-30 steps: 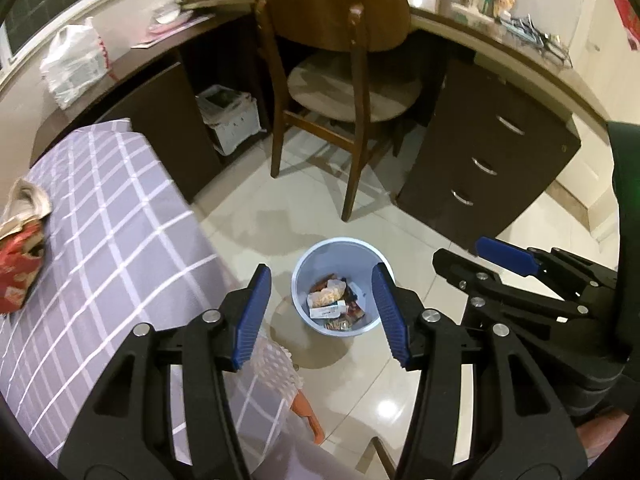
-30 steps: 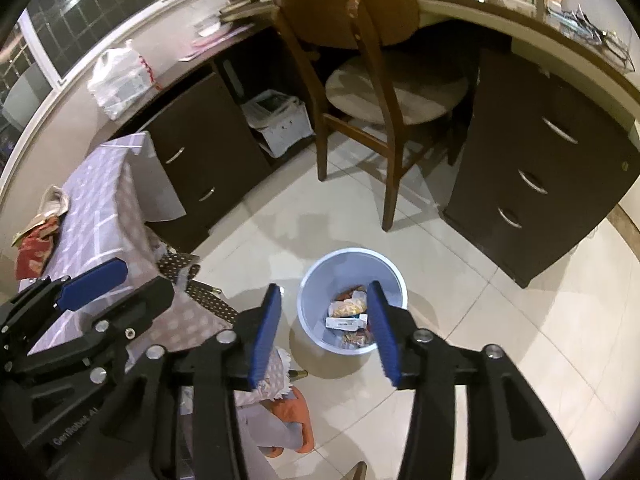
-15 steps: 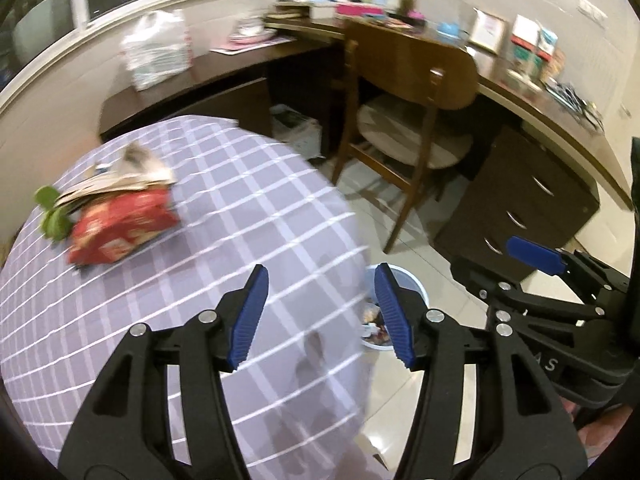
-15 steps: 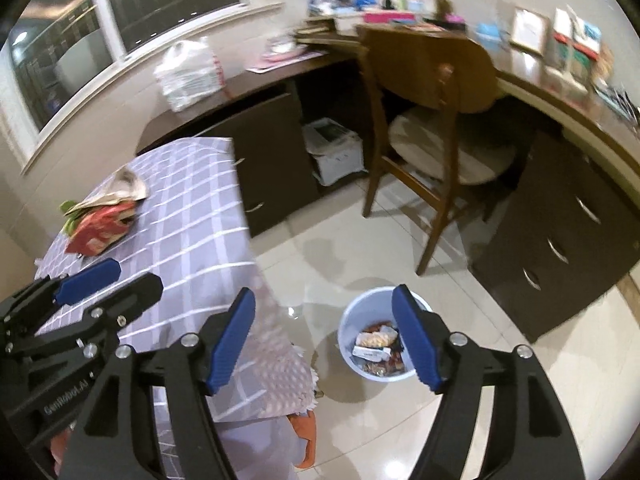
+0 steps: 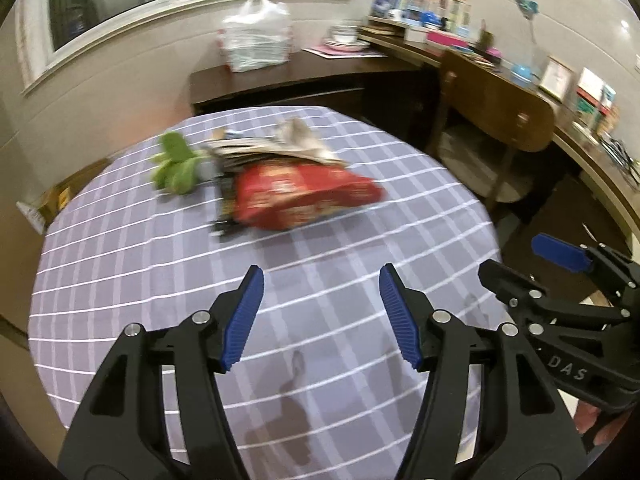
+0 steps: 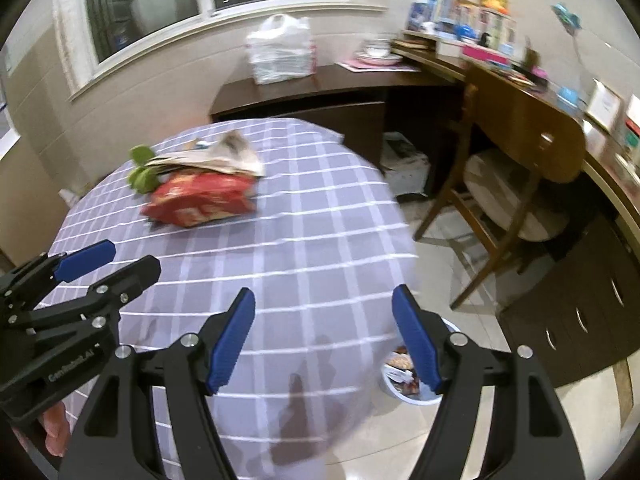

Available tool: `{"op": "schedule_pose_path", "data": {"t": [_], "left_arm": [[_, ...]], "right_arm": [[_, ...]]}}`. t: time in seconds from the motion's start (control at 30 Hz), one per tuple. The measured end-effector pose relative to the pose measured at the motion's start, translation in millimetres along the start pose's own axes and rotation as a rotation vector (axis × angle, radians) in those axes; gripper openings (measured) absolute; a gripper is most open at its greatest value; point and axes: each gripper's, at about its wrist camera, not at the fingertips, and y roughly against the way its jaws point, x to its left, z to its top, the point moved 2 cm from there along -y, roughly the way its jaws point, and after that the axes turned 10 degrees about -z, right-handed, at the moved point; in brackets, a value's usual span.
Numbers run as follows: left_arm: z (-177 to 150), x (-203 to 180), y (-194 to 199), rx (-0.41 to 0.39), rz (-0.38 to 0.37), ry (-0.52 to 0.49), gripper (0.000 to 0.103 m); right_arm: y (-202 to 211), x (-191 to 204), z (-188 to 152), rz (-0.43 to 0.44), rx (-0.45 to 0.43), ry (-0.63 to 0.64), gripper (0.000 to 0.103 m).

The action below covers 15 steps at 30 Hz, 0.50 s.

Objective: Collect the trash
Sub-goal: 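Move both tools back over the table toward the remaining trash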

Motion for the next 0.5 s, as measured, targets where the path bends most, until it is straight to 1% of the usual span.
{"op": "schedule_pose_path", "data": {"t": [0.13, 0.23, 0.33, 0.4, 0.5], "left_arm": [[-5, 41, 11, -0.019, 0.034, 0.051, 0.062], [-11, 72, 18, -0.026, 0.070, 0.091, 0.062], [-17, 103, 25, -0.028, 0.105, 0.134, 0.062], [-20, 122, 29, -0.031, 0.126, 0.157, 0.063], [-22, 148, 34, -0.035, 0.155, 0.193, 0.064]], "right_arm": [[-2, 42, 10, 0.037, -0.006, 0.059, 0.070], [-4, 79, 18, 0.082, -0.015, 0.115, 0.070], [-6, 107, 23, 0.123, -0.016, 0.147, 0.070], [-7, 128, 27, 0.156, -0.023, 0.172, 0.070], [-8, 155, 34, 0.249, -0.053, 0.205, 0.070]]}}
